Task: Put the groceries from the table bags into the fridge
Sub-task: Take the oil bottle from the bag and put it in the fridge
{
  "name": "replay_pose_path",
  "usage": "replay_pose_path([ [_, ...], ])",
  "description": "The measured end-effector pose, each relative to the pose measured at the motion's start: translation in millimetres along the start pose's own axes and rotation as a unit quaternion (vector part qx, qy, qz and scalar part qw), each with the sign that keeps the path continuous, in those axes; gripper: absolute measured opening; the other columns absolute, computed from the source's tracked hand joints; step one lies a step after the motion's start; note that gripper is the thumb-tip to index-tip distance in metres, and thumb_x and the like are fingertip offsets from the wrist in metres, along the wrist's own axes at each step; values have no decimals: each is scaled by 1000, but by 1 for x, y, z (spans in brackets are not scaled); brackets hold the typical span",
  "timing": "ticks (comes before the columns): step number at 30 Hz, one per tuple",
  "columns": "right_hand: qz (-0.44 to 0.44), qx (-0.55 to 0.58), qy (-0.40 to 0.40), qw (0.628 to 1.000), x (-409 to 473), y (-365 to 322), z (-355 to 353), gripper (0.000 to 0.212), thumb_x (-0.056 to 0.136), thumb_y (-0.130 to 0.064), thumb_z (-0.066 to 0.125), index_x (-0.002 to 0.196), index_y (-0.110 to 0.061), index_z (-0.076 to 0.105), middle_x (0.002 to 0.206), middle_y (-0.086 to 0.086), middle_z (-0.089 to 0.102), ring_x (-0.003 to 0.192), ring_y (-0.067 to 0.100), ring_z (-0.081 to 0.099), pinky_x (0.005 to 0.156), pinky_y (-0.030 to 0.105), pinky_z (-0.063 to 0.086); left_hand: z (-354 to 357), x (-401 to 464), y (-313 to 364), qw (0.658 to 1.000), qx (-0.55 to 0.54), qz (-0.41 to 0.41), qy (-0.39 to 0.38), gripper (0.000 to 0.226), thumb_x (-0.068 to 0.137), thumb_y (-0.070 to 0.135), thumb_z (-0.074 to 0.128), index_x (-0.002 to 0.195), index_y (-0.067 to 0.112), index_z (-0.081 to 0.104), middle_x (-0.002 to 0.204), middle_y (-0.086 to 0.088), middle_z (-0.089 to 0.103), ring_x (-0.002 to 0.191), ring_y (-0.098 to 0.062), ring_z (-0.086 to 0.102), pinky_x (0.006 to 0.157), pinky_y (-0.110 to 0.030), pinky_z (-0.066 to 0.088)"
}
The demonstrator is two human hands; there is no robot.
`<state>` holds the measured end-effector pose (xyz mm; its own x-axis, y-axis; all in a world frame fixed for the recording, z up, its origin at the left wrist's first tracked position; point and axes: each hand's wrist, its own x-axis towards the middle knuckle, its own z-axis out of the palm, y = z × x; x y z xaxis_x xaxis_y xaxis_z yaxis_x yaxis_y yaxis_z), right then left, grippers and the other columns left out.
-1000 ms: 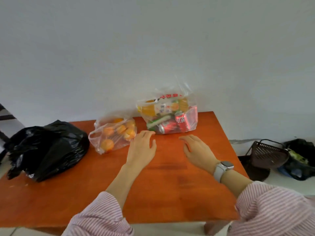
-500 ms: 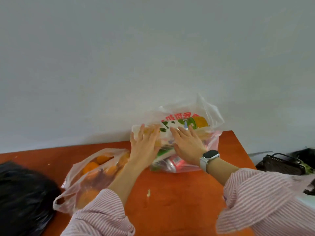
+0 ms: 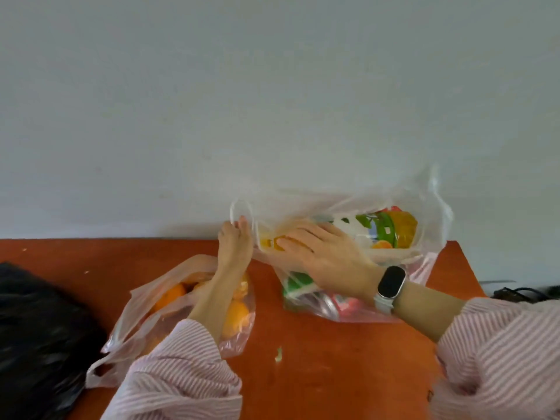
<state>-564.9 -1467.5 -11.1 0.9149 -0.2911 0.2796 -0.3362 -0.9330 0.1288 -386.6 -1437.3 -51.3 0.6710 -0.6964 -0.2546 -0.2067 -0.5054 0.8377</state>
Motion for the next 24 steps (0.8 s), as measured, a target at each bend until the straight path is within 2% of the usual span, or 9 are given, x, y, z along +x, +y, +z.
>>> replay_pose_path([
  [3, 29, -28, -63, 997, 26, 23, 15, 40, 79, -10, 44, 116, -16, 59, 118, 8, 63, 106, 28, 60, 88, 41, 49, 5, -1, -2, 998, 2, 55, -17, 48, 97, 32, 35, 137, 5, 29, 136, -18, 38, 121, -33, 40, 92, -36, 36],
  [5, 23, 10, -146, 989, 38, 33, 25, 47, 88, -10, 47, 134, -18, 43, 138, 8, 48, 123, 29, 48, 98, 45, 40, 4, -12, -10, 990, 36, 136, 2, 62, 95, 38, 41, 145, 16, 14, 138, -14, 32, 118, -33, 43, 86, -34, 38],
  [7, 21, 32, -203, 978, 51, 41, 32, 49, 96, -20, 40, 143, -21, 27, 143, 4, 40, 127, 25, 41, 98, 40, 36, 2, -20, -21, 969, 106, 217, 59, 72, 91, 46, 44, 147, 18, 7, 140, -16, 28, 120, -36, 41, 88, -41, 42],
  [10, 13, 67, -177, 982, 70, 44, 37, 42, 94, -17, 39, 135, -16, 42, 122, 6, 58, 111, 25, 53, 88, 37, 44, 4, -10, -39, 894, 241, 335, 178, 62, 87, 52, 43, 136, 14, 38, 137, -14, 41, 124, -31, 36, 94, -48, 40],
  [12, 19, 93, -105, 990, 80, 45, 39, 32, 86, -12, 44, 109, -12, 65, 93, 7, 70, 87, 26, 65, 72, 35, 53, 5, -5, -41, 855, 284, 388, 197, 48, 83, 51, 47, 113, 15, 61, 117, -6, 62, 112, -24, 49, 89, -42, 38],
  [13, 28, 100, -71, 992, 83, 46, 43, 27, 84, -11, 47, 100, -12, 69, 87, 5, 72, 81, 26, 67, 69, 35, 54, 6, -3, -41, 852, 278, 391, 207, 41, 83, 48, 50, 101, 16, 67, 104, -2, 68, 101, -21, 57, 85, -38, 36],
  [17, 121, 113, -151, 974, 94, 47, 49, 25, 98, -27, 36, 112, -19, 55, 109, 1, 66, 99, 23, 60, 82, 36, 47, 5, -1, -25, 935, 136, 263, 194, 21, 84, 27, 58, 70, 15, 68, 60, 6, 62, 61, -18, 58, 71, -36, 38],
  [20, 121, 132, -137, 974, 94, 47, 53, 22, 97, -28, 37, 102, -16, 55, 103, 2, 64, 93, 23, 58, 78, 36, 45, 4, 9, -20, 991, 24, 88, 100, 21, 90, 28, 56, 84, 11, 68, 69, 4, 61, 71, -18, 58, 65, -29, 41],
  [24, 131, 168, -160, 964, 95, 47, 56, 29, 97, -27, 38, 111, -18, 61, 120, -2, 60, 109, 18, 54, 92, 35, 43, 9, 25, -18, 998, 9, 26, 65, 21, 91, 29, 55, 91, 12, 69, 76, 3, 61, 77, -18, 59, 64, -25, 39],
])
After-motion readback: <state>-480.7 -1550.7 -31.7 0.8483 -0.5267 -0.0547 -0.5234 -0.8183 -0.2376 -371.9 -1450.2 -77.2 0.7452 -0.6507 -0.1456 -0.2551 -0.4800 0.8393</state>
